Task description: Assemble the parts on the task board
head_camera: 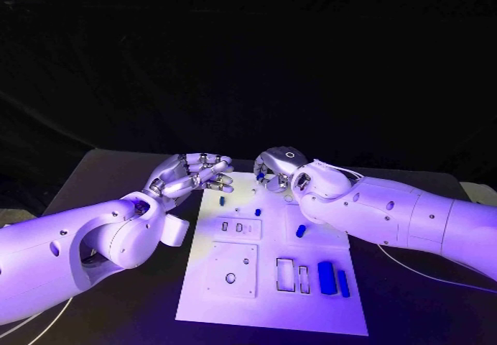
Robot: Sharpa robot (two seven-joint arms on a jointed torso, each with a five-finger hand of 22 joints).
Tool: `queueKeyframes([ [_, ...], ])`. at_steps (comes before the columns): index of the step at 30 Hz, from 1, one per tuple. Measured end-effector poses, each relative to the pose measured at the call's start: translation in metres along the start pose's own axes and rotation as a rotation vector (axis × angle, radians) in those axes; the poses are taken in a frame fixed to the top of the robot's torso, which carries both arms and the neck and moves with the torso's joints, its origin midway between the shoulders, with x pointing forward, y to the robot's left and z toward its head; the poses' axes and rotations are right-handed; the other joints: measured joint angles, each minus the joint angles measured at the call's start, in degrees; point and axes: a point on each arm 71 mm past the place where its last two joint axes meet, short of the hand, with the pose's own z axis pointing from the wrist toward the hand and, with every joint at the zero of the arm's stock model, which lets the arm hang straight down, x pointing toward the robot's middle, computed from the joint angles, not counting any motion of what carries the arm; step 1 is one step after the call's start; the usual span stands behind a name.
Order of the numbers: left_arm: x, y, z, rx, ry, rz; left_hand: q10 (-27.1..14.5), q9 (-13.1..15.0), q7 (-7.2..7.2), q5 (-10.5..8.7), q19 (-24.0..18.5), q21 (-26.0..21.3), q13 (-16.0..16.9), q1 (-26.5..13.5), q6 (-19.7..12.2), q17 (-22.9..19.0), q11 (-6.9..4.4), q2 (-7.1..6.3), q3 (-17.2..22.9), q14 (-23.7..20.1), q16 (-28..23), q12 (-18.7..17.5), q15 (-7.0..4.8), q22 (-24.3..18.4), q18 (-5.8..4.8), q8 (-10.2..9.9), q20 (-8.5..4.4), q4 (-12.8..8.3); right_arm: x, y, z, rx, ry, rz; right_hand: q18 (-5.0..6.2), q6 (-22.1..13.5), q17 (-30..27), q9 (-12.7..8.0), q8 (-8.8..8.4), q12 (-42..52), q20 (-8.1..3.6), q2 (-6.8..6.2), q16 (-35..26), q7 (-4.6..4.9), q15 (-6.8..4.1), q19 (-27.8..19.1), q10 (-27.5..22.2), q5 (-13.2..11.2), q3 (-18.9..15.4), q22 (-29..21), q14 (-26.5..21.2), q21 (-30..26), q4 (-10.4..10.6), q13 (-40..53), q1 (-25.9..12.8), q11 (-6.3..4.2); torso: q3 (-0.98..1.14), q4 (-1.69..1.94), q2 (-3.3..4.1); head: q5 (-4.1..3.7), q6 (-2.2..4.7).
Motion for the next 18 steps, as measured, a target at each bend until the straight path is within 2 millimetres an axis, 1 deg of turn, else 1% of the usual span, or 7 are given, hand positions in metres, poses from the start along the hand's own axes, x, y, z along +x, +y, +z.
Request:
queueKeyframes([
  [8, -0.0021, 0.0003, 0.0003, -0.001, -0.005, 0.003, 0.00, 0.00, 0.00, 0.00, 0.00, 0.00, 0.00, 0.00, 0.00, -0.01, 0.00, 0.00, 0.00, 0.00, 0.00, 0.00, 0.00, 0.00, 0.00, 0.00, 0.00, 0.00, 0.0017, 0.0010, -0.0030, -0.007, 0.008, 0.006, 0.00, 0.00, 0.08, 0.05, 0.00, -0.08, 0.00, 0.00, 0.00, 0.00, 0.00, 0.00, 0.01, -0.18, -0.01, -0.01, 0.00, 0.00, 0.00, -0.02, 0.00, 0.00, 0.00, -0.05, -0.04, 0.13, -0.04],
  [13, -0.0028, 0.0004, 0.0003, -0.001, -0.007, 0.003, 0.00, 0.00, 0.00, 0.00, 0.00, 0.00, 0.00, 0.00, 0.00, -0.01, 0.00, 0.00, 0.00, 0.00, 0.00, 0.00, 0.00, 0.00, -0.01, 0.00, 0.00, 0.00, 0.0017, 0.0010, -0.0033, -0.008, 0.007, 0.007, 0.00, 0.00, 0.08, 0.06, 0.00, -0.21, 0.00, -0.01, 0.00, 0.00, 0.00, 0.00, 0.01, -0.22, -0.01, -0.01, 0.00, 0.00, 0.00, -0.05, -0.01, 0.01, 0.04, -0.02, -0.04, 0.22, 0.07],
  [18, -0.0031, 0.0004, 0.0004, -0.001, -0.007, 0.004, 0.00, 0.01, 0.00, 0.00, 0.00, 0.00, 0.00, 0.00, 0.00, 0.20, 0.00, 0.00, 0.00, 0.00, 0.00, -0.28, 0.00, -0.06, 0.00, -0.28, 0.00, 0.00, 0.0018, 0.0014, -0.0029, -0.008, 0.006, 0.007, 0.00, -0.01, -0.17, 0.08, -0.01, -0.06, 0.00, -0.01, 0.00, -0.01, 0.00, 0.00, -0.01, -0.06, -0.01, -0.01, 0.00, -0.17, 0.00, -0.11, -0.01, -0.01, 0.04, -0.02, -0.04, 0.27, 0.15],
])
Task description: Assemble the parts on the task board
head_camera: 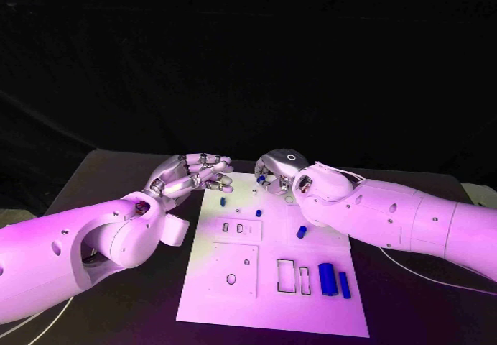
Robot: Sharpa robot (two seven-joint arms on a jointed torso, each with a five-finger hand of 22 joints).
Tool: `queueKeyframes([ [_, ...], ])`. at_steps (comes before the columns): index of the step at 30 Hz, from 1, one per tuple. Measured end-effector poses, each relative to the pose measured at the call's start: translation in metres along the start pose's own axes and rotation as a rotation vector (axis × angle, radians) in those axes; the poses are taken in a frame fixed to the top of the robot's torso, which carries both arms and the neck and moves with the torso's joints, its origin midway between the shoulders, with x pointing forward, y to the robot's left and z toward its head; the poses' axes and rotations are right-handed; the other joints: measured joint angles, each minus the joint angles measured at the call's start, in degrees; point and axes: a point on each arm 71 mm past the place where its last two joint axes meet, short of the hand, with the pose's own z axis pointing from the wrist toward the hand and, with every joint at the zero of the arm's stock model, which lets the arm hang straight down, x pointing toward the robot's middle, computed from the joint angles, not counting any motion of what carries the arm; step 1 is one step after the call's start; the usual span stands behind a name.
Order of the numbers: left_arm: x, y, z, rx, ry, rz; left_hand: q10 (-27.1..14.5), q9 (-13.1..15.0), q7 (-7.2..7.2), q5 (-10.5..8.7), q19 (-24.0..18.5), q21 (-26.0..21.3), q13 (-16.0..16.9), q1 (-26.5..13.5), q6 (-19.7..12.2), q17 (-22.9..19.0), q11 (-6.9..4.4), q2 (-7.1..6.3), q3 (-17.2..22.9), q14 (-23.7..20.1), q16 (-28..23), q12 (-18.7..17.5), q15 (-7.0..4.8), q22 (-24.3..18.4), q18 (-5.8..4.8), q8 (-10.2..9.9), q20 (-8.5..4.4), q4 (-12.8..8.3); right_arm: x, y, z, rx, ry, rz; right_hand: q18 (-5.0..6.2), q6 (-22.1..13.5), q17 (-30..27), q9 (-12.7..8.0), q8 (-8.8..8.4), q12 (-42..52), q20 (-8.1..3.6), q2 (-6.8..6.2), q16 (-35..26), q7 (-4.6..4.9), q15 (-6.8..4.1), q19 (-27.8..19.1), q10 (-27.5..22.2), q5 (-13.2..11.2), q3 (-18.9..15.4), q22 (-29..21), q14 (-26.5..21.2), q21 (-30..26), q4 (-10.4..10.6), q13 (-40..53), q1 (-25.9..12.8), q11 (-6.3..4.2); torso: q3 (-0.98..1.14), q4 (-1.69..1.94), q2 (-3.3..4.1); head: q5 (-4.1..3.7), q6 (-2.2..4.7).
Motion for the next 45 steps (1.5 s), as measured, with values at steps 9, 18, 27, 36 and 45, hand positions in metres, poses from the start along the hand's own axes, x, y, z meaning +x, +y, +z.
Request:
queueKeyframes([
  [9, 0.000, 0.000, 0.000, 0.000, 0.000, 0.000, 0.00, 0.00, 0.00, 0.00, 0.00, 0.00, 0.00, 0.00, 0.00, -0.01, 0.00, 0.00, 0.00, 0.00, 0.00, 0.00, 0.00, 0.00, 0.00, 0.00, 0.00, 0.00, 0.001, 0.000, 0.003, 0.002, 0.001, -0.003, 0.00, -1.32, -0.94, 0.25, -0.42, -0.03, 0.00, -0.01, -0.44, 0.31, 0.00, 0.00, -0.42, 0.12, -0.07, -0.01, 0.00, -0.37, -0.06, -0.23, -0.01, -0.41, -0.04, 0.00, 0.07, -0.14, 0.05],
  [18, 0.001, 0.000, 0.000, -0.001, 0.001, -0.001, 0.00, 0.00, 0.00, 0.00, 0.00, 0.00, 0.00, 0.00, 0.00, -0.01, 0.00, 0.00, 0.00, 0.00, 0.00, 0.00, 0.00, 0.00, 0.00, 0.00, 0.00, 0.00, 0.002, 0.000, 0.004, 0.004, 0.010, -0.007, 0.00, -2.29, -2.08, 0.33, -1.10, -0.90, 0.22, -0.55, -1.11, 0.63, 0.27, -0.22, -1.33, -0.02, 0.01, -0.01, -0.27, -1.13, 0.02, -0.33, -0.55, -0.35, -0.11, 0.07, 0.10, -0.16, -0.13],
  [27, 0.000, 0.000, 0.001, -0.001, 0.001, -0.001, 0.00, 0.01, 0.00, 0.00, 0.00, 0.00, 0.00, 0.00, 0.00, -0.01, 0.00, 0.00, 0.00, 0.00, 0.00, 0.00, 0.00, 0.01, 0.01, 0.00, 0.00, 0.00, 0.004, -0.004, 0.004, 0.013, 0.023, -0.011, 1.42, -8.09, -10.13, -0.05, -4.99, -3.62, 1.74, -2.60, -7.72, 2.34, 2.04, -6.05, -8.33, -1.25, 0.50, -4.03, -3.05, -7.38, 0.48, -2.12, -2.57, 1.43, -0.11, 0.01, 0.10, -0.09, -0.18],
  [36, -0.001, 0.000, 0.000, -0.002, -0.001, -0.001, 0.21, -0.05, 0.00, 0.00, 0.00, 0.00, 0.00, 0.00, 0.00, 0.15, 0.20, 0.00, 0.00, -0.20, 0.00, 0.00, 0.20, 0.01, 0.00, 0.01, 0.00, 0.00, 0.002, -0.010, -0.006, 0.014, 0.021, -0.002, 1.42, -9.33, -13.40, 0.00, -6.08, -3.37, 2.05, -3.33, -10.21, 2.59, 2.16, -7.39, -10.50, -1.48, 0.41, -7.27, -3.60, -9.77, 0.39, -2.63, -2.25, 1.67, -0.04, -0.07, 0.08, -0.16, -0.08],
  [45, -0.004, 0.000, 0.000, -0.004, -0.007, 0.000, 0.21, -0.05, 0.00, 0.00, 0.00, 0.00, 0.00, 0.00, 0.00, 0.15, 0.20, 0.00, 0.00, -0.20, 0.00, 0.00, 0.20, 0.01, -0.01, 0.01, 0.00, 0.00, -0.024, -0.041, -0.047, 0.053, -0.030, 0.061, 1.40, -6.40, -8.62, 1.11, -5.63, 1.84, 1.37, -3.82, -5.71, 2.56, 1.43, -2.75, -2.30, 0.56, 0.88, -0.40, -1.60, -5.47, 1.23, -1.78, -2.74, 0.73, 0.13, -0.53, -0.14, -0.32, 0.34],
])
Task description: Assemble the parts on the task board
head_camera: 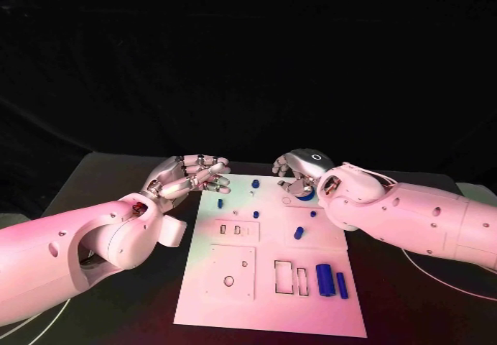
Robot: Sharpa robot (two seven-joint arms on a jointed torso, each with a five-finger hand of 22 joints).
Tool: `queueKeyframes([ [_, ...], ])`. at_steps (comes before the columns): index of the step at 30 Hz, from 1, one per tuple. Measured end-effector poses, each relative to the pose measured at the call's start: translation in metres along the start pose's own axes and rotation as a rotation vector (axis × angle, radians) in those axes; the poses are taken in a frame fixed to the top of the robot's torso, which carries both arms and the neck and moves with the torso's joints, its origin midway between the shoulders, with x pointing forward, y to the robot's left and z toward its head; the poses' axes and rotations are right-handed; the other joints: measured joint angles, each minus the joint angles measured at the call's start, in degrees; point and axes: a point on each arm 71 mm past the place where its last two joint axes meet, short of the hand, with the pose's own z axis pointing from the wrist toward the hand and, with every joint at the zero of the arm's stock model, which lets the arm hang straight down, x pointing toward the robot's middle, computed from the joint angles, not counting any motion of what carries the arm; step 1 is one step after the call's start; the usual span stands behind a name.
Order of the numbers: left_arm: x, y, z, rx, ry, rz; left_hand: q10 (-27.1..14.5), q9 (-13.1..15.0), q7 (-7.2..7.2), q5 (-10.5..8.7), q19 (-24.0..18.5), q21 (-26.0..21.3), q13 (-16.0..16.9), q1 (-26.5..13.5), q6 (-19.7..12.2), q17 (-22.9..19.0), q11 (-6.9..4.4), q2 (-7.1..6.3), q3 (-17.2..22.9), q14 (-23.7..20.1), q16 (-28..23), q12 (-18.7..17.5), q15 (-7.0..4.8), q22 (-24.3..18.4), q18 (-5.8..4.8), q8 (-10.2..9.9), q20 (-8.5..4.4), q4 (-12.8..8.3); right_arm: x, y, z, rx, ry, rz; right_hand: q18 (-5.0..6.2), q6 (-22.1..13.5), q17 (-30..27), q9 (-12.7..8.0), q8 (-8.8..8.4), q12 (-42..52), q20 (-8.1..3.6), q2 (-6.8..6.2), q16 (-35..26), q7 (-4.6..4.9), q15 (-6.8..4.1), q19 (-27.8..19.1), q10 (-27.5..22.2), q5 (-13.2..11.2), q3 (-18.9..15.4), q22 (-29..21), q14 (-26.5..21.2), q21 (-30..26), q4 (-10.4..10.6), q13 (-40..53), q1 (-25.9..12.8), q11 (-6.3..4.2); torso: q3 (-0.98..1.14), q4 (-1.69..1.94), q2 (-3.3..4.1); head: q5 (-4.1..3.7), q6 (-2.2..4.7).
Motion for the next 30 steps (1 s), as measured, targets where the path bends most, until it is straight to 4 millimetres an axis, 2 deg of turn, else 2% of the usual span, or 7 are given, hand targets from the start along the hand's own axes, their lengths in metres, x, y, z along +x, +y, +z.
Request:
queueKeyframes([
  [3, -0.001, 0.000, 0.000, -0.001, -0.002, 0.000, 0.00, 0.00, 0.00, 0.00, 0.00, 0.00, 0.00, 0.00, 0.00, 0.05, 0.00, 0.00, 0.00, 0.00, 0.00, 0.00, 0.00, 0.00, 0.00, 0.00, 0.00, 0.00, -0.013, -0.014, -0.013, 0.034, -0.012, 0.044, -0.01, 0.15, 2.83, 0.21, -0.01, 3.13, -0.59, -0.97, 2.83, -0.37, -0.71, 1.31, 6.05, 1.39, -1.35, 0.42, 1.11, 1.47, 0.88, 1.91, -0.97, -1.37, 0.11, -0.30, -0.13, -0.09, 0.16],
  [5, -0.001, 0.000, 0.000, -0.001, -0.002, 0.000, 0.00, 0.00, 0.00, 0.00, 0.00, 0.00, 0.00, 0.00, 0.00, 0.05, 0.00, 0.00, 0.00, 0.00, 0.00, 0.00, 0.00, 0.00, 0.00, 0.00, 0.00, 0.00, -0.019, -0.022, -0.020, 0.059, -0.011, 0.073, -1.05, 0.00, 6.33, 0.52, -0.23, 9.34, -1.72, -1.62, 5.74, -1.68, -1.97, 2.47, 10.05, 2.54, -4.50, 0.42, 1.50, 3.10, 1.14, 7.14, -1.62, -2.68, 0.19, -0.48, -0.21, -0.20, 0.24],
  [7, -0.002, 0.000, -0.001, -0.001, -0.003, 0.000, 0.00, 0.00, 0.00, 0.00, 0.00, 0.00, 0.00, 0.00, 0.00, 0.05, 0.00, 0.00, 0.00, 0.00, 0.00, 0.00, 0.00, 0.00, 0.00, 0.00, 0.00, 0.00, -0.022, -0.029, -0.025, 0.082, -0.005, 0.096, -1.43, -0.53, 10.27, 0.95, -0.45, 17.72, -2.05, -1.62, 9.09, -2.22, -2.25, 2.80, 9.45, 2.54, -6.89, 0.42, 1.62, 4.18, 1.69, 15.57, -1.62, -3.12, 0.24, -0.61, -0.28, -0.26, 0.31],
  [10, -0.003, 0.000, -0.001, -0.002, -0.003, -0.001, 0.00, 0.01, 0.00, 0.00, 0.00, 0.00, 0.00, 0.00, 0.00, 0.05, 0.00, 0.00, 0.00, 0.00, 0.00, 0.00, 0.00, 0.00, 0.00, 0.00, 0.00, 0.00, -0.025, -0.041, -0.031, 0.125, 0.019, 0.135, -1.44, -1.57, 19.74, 2.01, -0.45, 44.51, -2.12, -1.22, 16.39, -1.98, -2.25, 2.87, 9.88, 2.54, -9.47, 0.42, 1.62, 5.69, 3.53, 43.22, -2.01, -2.92, 0.35, -0.82, -0.40, -0.35, 0.41],
  [14, -0.003, 0.000, -0.001, -0.002, -0.003, -0.001, 0.00, 0.00, 0.00, 0.00, 0.00, 0.00, 0.04, 0.00, 0.00, 0.05, 0.00, 0.00, 0.00, 0.00, 0.00, 0.00, 0.00, -0.05, 0.00, 0.00, 0.00, 0.00, -0.024, -0.053, -0.035, 0.174, 0.063, 0.172, -2.38, -3.25, 24.44, 2.94, -0.02, 62.29, -1.87, -1.22, 22.57, -1.29, -1.81, 2.62, 14.79, 2.54, -11.00, 0.42, 1.60, 7.89, 4.81, 60.88, -2.01, -2.31, 0.51, -1.04, -0.48, -0.29, 0.43],
  [17, -0.003, 0.000, -0.001, -0.002, -0.002, -0.002, 0.00, 0.01, 0.00, 0.00, 0.00, 0.00, 0.05, 0.00, 0.00, 0.05, 0.00, 0.00, 0.00, 0.00, 0.00, 0.00, 0.00, -0.05, 0.00, 0.00, 0.00, 0.00, -0.021, -0.059, -0.034, 0.201, 0.091, 0.189, -3.24, -4.16, 24.55, 3.36, 0.24, 67.04, -1.37, -0.84, 24.57, -0.96, -1.23, 2.78, 16.66, 2.87, -11.45, 0.41, 1.57, 9.26, 5.27, 63.98, -1.63, -1.86, 0.54, -1.12, -0.48, -0.27, 0.45],
  [30, -0.004, 0.001, -0.001, -0.004, -0.003, -0.003, 0.00, 0.01, 0.00, 0.00, 0.00, 0.00, 0.04, 0.00, 0.00, 0.04, 0.00, 0.00, 0.00, 0.00, 0.00, 0.00, 0.00, -0.05, 0.00, 0.00, 0.00, 0.00, -0.001, -0.056, -0.022, 0.236, 0.163, 0.226, -3.23, -5.59, 24.55, 3.75, 0.23, 72.49, -0.93, -0.60, 26.79, -0.39, -0.80, 2.75, 19.66, 2.88, -12.01, 0.41, 1.60, 9.74, 5.50, 64.18, -1.39, -1.30, 0.43, -0.95, -0.39, -0.37, 0.07],
])
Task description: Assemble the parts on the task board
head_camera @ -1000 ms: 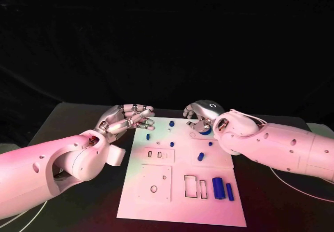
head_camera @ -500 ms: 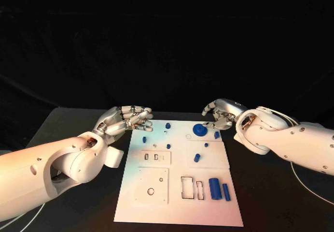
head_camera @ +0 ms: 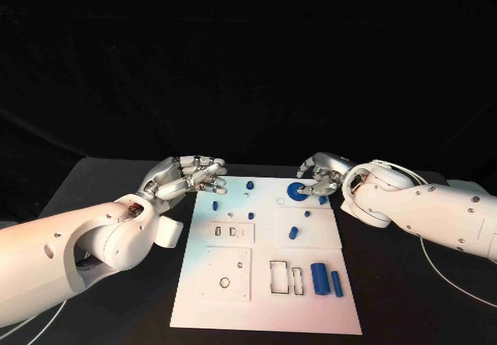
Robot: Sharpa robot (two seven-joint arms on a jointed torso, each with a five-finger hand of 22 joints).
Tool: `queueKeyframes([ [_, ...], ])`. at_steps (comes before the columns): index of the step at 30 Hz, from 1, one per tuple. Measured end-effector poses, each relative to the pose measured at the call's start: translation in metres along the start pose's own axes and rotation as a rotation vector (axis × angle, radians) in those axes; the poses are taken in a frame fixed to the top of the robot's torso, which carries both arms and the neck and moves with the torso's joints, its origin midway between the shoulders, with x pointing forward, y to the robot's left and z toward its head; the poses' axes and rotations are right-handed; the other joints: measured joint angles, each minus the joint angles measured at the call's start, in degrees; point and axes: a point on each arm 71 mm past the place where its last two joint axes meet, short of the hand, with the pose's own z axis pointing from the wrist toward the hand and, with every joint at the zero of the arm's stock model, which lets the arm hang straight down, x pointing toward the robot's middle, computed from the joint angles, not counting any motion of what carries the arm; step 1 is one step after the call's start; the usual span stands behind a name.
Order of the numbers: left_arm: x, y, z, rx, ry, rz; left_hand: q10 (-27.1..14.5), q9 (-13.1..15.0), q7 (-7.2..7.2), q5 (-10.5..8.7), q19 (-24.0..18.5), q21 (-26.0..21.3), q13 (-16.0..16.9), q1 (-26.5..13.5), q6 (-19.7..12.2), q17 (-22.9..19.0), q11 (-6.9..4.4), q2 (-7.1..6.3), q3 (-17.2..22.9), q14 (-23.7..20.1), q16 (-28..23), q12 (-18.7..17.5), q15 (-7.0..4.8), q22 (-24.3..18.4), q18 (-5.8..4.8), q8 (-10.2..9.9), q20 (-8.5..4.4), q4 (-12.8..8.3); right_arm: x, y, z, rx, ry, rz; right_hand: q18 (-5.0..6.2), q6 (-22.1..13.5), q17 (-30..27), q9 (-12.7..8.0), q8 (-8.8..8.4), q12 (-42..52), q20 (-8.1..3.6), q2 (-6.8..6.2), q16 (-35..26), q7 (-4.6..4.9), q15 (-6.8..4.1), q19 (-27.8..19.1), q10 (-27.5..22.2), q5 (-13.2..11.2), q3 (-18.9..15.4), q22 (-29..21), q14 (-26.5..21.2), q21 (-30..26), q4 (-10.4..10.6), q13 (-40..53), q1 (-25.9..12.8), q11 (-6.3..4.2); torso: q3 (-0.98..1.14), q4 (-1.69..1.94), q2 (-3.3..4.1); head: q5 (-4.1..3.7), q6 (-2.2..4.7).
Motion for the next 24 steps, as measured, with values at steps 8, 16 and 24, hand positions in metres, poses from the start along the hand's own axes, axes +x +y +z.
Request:
queueKeyframes([
  [8, 0.000, 0.000, 0.000, -0.001, 0.000, 0.000, 0.00, 0.00, 0.00, 0.00, 0.00, 0.00, 0.00, 0.00, 0.00, 0.01, 0.00, 0.00, 0.00, 0.00, 0.00, 0.00, 0.00, 0.00, 0.00, 0.00, 0.00, 0.00, 0.006, -0.004, 0.004, 0.022, 0.014, -0.001, 0.00, -0.39, -0.01, 0.00, 0.00, 0.00, 0.00, 0.20, 0.00, -0.01, 0.00, 0.00, 0.00, 0.00, 0.00, -0.01, 0.00, 0.00, 0.00, -0.01, 0.20, 0.00, -0.01, -0.05, -0.04, 0.11, -0.33],
  [16, -0.001, 0.000, 0.000, -0.001, -0.001, 0.000, 0.00, 0.00, 0.00, 0.00, 0.00, 0.00, -0.01, 0.00, 0.00, 0.04, 0.00, 0.00, 0.00, 0.00, 0.00, 0.00, 0.00, 0.01, 0.00, 0.00, 0.00, 0.00, 0.009, -0.006, 0.006, 0.035, 0.023, -0.004, 0.01, -0.39, -0.01, -0.01, 0.00, 0.00, 0.00, 0.20, 0.00, -0.01, 0.00, 0.00, 0.00, 0.00, 0.00, -0.01, 0.00, -0.01, 0.00, -0.01, 0.20, 0.00, -0.01, -0.05, -0.06, 0.21, -0.45],
  [24, -0.001, 0.000, 0.000, -0.001, -0.002, 0.000, 0.00, 0.00, 0.00, 0.00, 0.00, 0.00, -0.01, 0.00, 0.00, 0.22, 0.00, 0.00, 0.00, 0.00, -0.22, 0.00, 0.00, 0.01, 0.00, 0.00, 0.00, 0.00, 0.015, -0.005, 0.006, 0.034, 0.041, -0.004, 0.01, -0.60, -0.02, 0.00, -0.01, 0.00, 0.08, 0.20, 0.00, 0.19, 0.01, -0.09, -0.22, 0.00, 0.01, -0.02, -0.01, -0.01, 0.00, -0.02, 0.20, 0.22, 0.03, -0.05, -0.07, 0.31, -0.56],
])
